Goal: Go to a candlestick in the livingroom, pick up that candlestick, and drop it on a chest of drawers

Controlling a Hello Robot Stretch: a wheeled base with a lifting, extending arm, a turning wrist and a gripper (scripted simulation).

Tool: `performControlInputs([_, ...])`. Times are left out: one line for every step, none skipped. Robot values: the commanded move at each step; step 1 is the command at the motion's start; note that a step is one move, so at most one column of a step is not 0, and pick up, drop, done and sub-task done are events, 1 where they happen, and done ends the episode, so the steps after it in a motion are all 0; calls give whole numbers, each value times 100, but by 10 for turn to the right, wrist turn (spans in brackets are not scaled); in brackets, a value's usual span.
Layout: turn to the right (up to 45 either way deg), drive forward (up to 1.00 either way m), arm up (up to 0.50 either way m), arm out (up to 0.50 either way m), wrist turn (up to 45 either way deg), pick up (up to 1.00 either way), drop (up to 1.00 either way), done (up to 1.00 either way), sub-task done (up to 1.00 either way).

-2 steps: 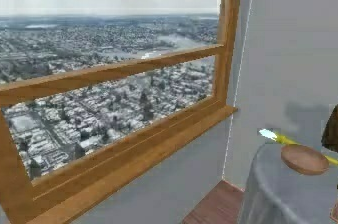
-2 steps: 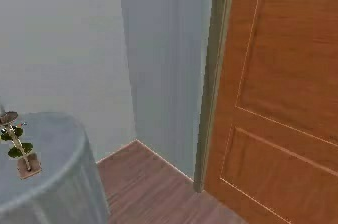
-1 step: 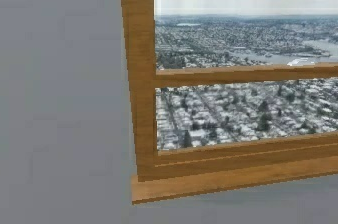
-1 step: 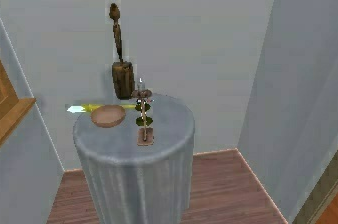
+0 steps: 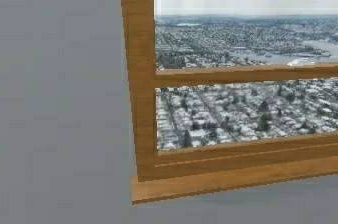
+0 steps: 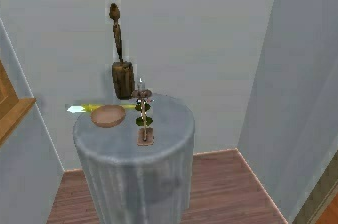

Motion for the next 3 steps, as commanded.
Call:
performControlInputs([0,0,38,0,0,0,0,0,0])
performControlInputs([0,0,0,46,0,0,0,0,0])
performControlInputs([0,0,0,0,450,0,0,0,0])
